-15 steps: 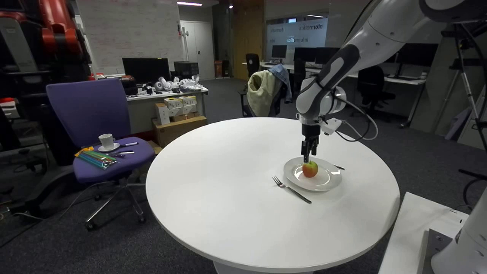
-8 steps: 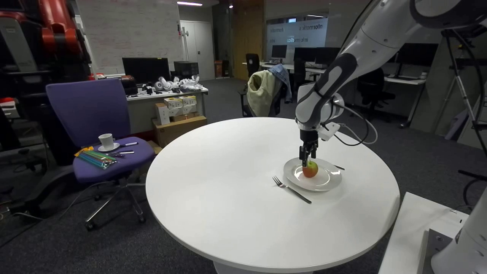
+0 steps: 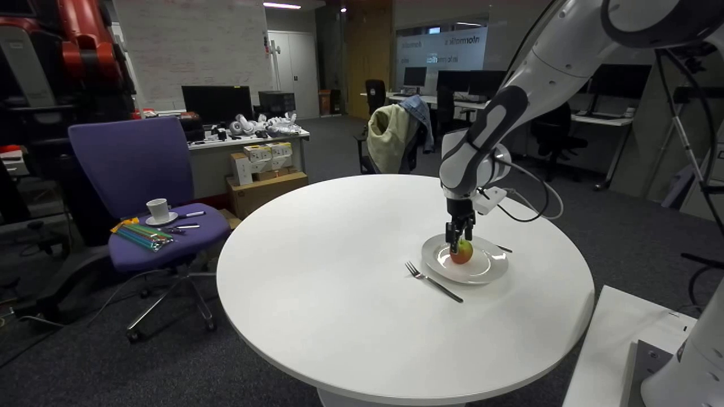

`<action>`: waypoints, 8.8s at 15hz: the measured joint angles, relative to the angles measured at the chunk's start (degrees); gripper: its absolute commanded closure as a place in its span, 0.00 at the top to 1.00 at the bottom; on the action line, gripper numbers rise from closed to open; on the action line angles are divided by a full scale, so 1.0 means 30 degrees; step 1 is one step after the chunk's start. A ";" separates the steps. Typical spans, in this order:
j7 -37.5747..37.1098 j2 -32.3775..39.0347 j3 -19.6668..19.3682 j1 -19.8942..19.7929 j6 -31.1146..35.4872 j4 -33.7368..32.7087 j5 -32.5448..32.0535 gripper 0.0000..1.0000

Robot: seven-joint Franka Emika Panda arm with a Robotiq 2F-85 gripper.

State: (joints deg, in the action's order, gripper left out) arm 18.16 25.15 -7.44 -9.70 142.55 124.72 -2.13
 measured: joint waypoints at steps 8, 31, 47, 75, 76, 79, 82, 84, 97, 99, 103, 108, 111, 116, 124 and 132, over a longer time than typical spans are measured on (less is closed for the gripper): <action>-0.0159 0.0358 0.0000 -0.0004 0.0000 -0.0001 0.0000 0.85; -0.0069 -0.0226 0.1598 0.0467 -0.0279 -0.2812 0.0349 0.48; 0.0370 0.3783 0.3586 0.0893 -0.4761 -0.9103 0.2867 0.48; -0.0085 0.6593 0.2834 0.1721 -0.4860 -1.1314 0.0652 0.48; -0.0084 0.6679 0.2800 0.1721 -0.4860 -1.1323 0.0578 0.48; -0.0085 0.6884 0.2762 0.1726 -0.4851 -1.1558 0.0381 0.48; -0.0085 0.6952 0.2756 0.1731 -0.4851 -1.1685 0.0161 0.48; -0.0085 0.7011 0.2742 0.1735 -0.4851 -1.1781 0.0070 0.48; -0.0086 0.7329 0.2700 0.1708 -0.3093 -1.2088 0.0019 0.94; -0.0086 0.7368 0.2700 0.1686 -0.3014 -1.2087 0.0021 1.00; -0.0087 0.7558 0.2701 0.1582 -0.2979 -1.2087 0.0031 1.00; -0.0086 0.7296 0.2702 0.1436 -0.2976 -1.2048 0.0034 1.00; -0.0049 0.6275 0.2900 0.1405 -0.3022 -1.1567 0.0146 1.00; -0.0109 0.2789 0.3895 0.1255 -0.3354 -0.8157 0.1017 1.00; -0.1689 -0.2312 0.3714 0.1863 -0.3292 -0.0538 0.0970 1.00; -0.2858 -0.6557 0.3208 0.2261 -0.2963 0.3500 0.0331 1.00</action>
State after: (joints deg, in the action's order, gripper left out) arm 9.59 5.48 2.18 -2.91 133.66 135.22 -1.13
